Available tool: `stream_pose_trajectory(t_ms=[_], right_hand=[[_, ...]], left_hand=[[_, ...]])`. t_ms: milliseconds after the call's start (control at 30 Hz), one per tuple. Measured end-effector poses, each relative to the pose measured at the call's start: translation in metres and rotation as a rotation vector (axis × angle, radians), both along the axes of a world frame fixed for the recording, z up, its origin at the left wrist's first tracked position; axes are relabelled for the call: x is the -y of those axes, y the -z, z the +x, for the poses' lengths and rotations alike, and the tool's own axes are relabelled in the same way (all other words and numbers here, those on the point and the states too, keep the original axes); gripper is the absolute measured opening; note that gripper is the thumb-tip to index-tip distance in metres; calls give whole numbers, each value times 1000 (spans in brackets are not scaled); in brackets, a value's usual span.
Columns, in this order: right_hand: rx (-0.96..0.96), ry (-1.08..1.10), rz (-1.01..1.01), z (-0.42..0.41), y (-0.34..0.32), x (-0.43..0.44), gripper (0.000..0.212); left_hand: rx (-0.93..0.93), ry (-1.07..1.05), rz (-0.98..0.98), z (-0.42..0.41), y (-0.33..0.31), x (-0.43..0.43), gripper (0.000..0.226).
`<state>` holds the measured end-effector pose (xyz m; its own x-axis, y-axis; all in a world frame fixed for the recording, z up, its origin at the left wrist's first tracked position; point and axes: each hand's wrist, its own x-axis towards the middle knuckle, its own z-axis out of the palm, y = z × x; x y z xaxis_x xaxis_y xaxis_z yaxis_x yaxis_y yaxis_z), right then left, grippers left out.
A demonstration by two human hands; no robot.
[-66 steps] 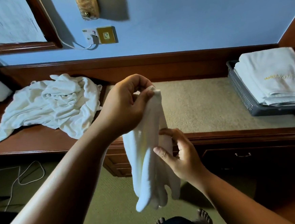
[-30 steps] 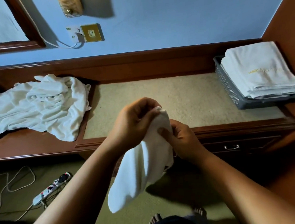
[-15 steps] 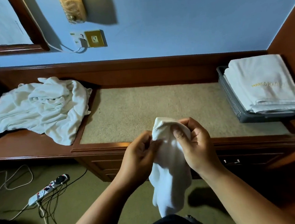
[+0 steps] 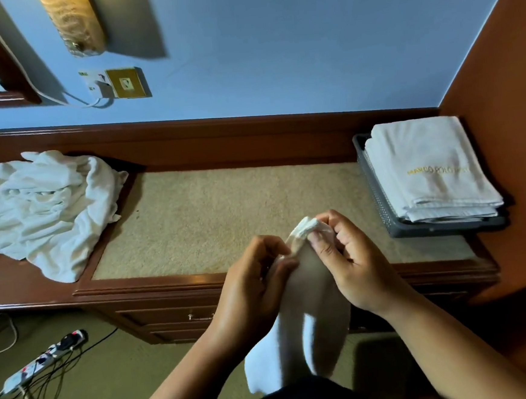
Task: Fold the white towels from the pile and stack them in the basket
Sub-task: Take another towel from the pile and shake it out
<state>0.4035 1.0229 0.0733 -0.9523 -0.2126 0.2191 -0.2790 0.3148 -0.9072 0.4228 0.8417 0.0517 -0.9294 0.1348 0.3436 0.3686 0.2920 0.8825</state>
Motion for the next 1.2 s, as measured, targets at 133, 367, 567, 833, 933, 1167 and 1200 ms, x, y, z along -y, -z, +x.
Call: stream_pose_trajectory(t_ms=[133,367,567,833,933,1167,1200], right_hand=[[14,-24,108,-12,-3,-19,20],[-145,-34,38,-19,-9,-29,11],[-218,208,-127,-51,-26,-62,14],[-198,279,-58,-62,-5,-107,14],[-221,322,-51,-64,-4,-116,8],[-31,103,278,-62,10,-79,14],[24,74,337,-62,14,-69,16]], left_hand=[[37,-11,85,0,6,-20,9],[260,155,-213,-14,37,-24,40],[677,130,-977,-9,130,10,56],[817,-54,-1437,-8,180,71,79],[926,-136,-1518,4,194,114,45],[695,-208,-1051,-23,173,133,27],[623,-188,-924,-26,166,128,33]])
